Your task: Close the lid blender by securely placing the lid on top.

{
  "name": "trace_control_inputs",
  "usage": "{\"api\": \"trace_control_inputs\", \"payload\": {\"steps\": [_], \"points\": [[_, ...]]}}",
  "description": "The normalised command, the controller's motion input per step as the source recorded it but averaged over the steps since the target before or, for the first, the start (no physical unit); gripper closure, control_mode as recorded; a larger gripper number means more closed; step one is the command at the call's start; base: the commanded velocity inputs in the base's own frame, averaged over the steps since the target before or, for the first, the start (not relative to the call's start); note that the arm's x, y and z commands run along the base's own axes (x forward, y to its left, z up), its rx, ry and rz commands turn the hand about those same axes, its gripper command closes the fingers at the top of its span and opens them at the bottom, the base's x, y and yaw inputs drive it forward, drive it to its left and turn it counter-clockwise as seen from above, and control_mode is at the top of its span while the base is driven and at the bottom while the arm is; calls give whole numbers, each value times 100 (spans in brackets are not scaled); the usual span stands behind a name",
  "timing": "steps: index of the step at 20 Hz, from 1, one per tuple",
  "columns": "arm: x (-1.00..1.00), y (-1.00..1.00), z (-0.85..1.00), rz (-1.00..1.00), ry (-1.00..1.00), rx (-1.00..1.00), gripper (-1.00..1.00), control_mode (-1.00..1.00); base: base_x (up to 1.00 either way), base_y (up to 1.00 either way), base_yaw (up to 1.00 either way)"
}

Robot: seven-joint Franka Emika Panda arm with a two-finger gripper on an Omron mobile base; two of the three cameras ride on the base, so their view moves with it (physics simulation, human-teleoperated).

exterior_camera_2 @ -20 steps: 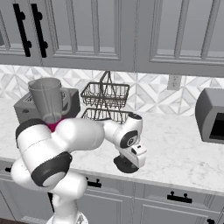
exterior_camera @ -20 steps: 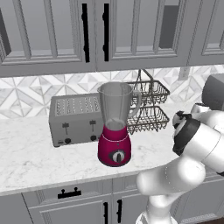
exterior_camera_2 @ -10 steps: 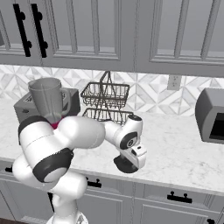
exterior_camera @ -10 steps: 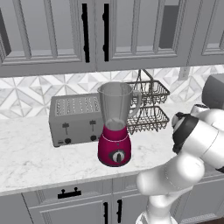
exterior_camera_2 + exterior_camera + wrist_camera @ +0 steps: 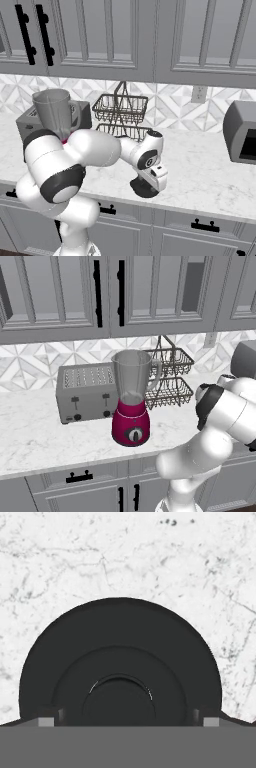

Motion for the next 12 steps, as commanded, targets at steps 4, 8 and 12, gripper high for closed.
{"api": "trace_control_inputs", "payload": {"steps": [4, 8, 12], "points": [[0, 0, -43, 0, 0, -4, 100, -100, 0, 0, 0], [8, 0, -16, 0, -1, 0, 100, -100, 0, 0, 0], [8, 1, 0, -2, 0, 0, 100, -100, 0, 0, 0]]}}
